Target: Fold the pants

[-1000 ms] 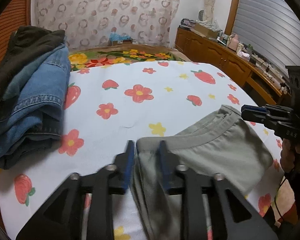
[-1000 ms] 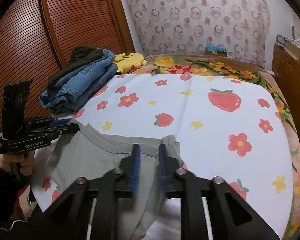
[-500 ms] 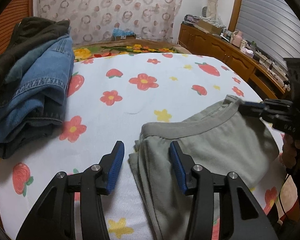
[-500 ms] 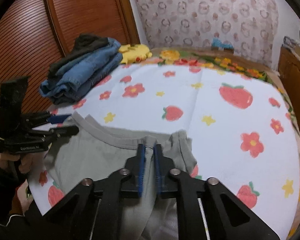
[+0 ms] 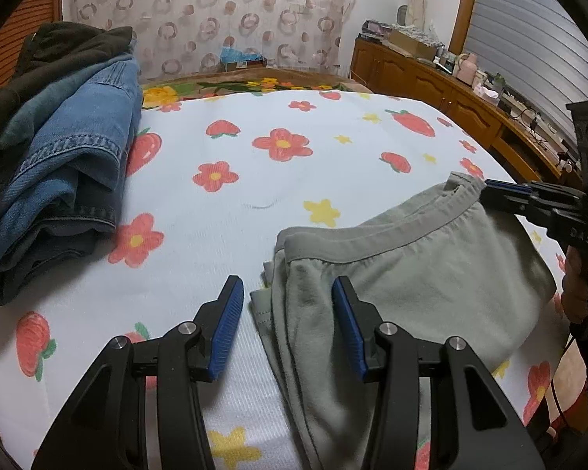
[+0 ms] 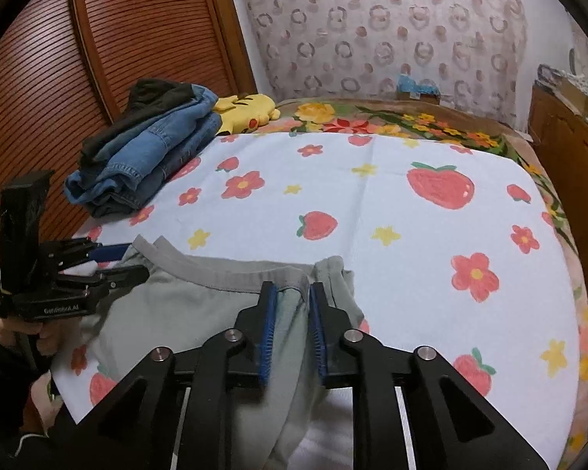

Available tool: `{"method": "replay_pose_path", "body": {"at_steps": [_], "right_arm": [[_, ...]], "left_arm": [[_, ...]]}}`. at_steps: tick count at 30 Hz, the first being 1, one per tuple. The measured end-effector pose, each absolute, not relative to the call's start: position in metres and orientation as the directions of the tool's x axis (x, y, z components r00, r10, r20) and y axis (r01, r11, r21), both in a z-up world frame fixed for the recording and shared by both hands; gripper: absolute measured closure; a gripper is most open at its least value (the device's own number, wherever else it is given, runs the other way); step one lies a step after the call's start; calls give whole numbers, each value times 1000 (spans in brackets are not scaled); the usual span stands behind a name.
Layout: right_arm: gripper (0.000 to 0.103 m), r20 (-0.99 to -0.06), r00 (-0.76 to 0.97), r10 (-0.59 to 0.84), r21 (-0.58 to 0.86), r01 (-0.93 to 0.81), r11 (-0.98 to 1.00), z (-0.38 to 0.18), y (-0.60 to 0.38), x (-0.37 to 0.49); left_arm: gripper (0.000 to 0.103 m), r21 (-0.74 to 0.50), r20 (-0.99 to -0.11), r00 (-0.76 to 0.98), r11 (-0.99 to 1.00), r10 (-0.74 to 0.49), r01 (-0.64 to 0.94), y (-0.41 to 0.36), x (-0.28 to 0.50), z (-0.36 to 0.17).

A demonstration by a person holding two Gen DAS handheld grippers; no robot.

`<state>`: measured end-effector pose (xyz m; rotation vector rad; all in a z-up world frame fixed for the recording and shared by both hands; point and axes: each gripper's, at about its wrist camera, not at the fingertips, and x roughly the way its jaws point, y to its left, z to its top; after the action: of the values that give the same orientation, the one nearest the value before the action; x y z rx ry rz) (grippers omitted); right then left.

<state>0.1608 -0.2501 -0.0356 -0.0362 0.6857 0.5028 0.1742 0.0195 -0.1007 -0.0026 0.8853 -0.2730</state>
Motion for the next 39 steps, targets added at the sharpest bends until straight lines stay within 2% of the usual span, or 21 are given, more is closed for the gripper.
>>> {"method": "replay_pose_path", "body": {"at_steps": [1,3,4,6,7,8,13,21,36,39], "right_arm": [[79,-617,661,428,123,-456,881,-35,-250,159],[63,-623,667,409,107,-446,889,-35,-251,155],[60,-624,667,407,110,-441,891,-36,-252,153],[54,-627,661,412,119,-441,890,-38,-255,149],[53,-630,661,406,117,-437,892,-39,-256,148],[51,-635,663,397,110,-432,895,-39,-257,146],[48,-645,666,374,97,-414,905,-42,-262,141],[36,-666,664,339,82,-387,918,-47,-263,145],[35,-685,642,344,86,-398,914,-51,-257,153],[35,-688,630,360,105,-405,908,-51,-256,158]], "left_arm": [[54,-114,-764,600,965,-237,236,20,175,-101],[53,-111,-765,599,965,-236,237,20,175,-101],[51,-111,-765,599,965,-237,239,19,176,-101],[37,-115,-767,592,960,-249,256,17,176,-101],[26,-108,-772,585,958,-250,267,14,176,-102],[24,-97,-776,582,957,-244,271,12,176,-103],[24,-75,-780,584,960,-224,268,7,176,-104],[23,-63,-783,584,961,-215,270,5,176,-104],[22,-64,-785,577,956,-225,286,6,176,-105],[22,-103,-784,570,957,-245,270,13,174,-103]]}}
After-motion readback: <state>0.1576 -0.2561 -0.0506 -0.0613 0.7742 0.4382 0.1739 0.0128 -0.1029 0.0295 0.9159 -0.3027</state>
